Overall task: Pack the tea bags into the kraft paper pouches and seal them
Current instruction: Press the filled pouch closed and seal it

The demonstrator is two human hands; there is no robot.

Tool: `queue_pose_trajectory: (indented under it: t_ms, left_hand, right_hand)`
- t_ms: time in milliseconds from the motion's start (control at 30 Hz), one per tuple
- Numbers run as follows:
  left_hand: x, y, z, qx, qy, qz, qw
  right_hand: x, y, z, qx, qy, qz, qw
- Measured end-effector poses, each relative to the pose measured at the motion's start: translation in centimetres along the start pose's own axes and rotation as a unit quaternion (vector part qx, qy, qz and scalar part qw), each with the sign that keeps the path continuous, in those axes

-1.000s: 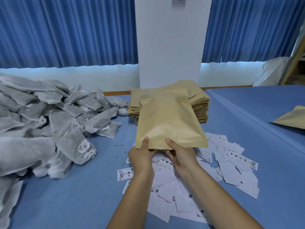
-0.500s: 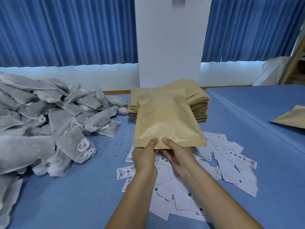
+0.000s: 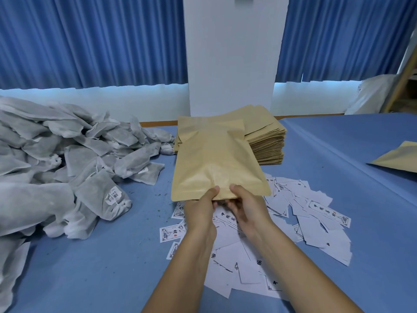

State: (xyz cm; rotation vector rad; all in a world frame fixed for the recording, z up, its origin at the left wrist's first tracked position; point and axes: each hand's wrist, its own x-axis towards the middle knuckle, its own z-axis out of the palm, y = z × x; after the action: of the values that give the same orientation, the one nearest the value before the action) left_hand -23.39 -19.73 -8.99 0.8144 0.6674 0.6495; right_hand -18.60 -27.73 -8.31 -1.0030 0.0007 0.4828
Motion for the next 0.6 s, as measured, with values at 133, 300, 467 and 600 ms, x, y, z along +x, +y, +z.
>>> queue_pose_trajectory:
  t_ms: [133, 300, 467, 600]
  left_hand:
    - [-0.05, 0.24, -0.21, -0.016, -0.006, -0.018, 1.000]
    - [-0.72, -0.27, 0.52, 0.006, -0.057, -0.054, 0.997]
    - [-0.29, -0.38, 0.31, 0.017, -0.027, -0.047, 0.998]
    - [-0.48, -0.42, 0.39, -0.001, -0.035, -0.042, 0.999]
  right_hand:
    - [0.23, -0.65, -0.40, 0.026, 0.029, -0.011, 0.999]
    - [-0.03, -0.39, -0.30, 0.000, 0.016, 0.002, 1.000]
    - [-0.31, 0.12, -0.10, -0.025, -0.011, 0.006, 1.000]
    - [-0.08, 0.04, 0.00, -0.019, 0.000, -0.004, 1.000]
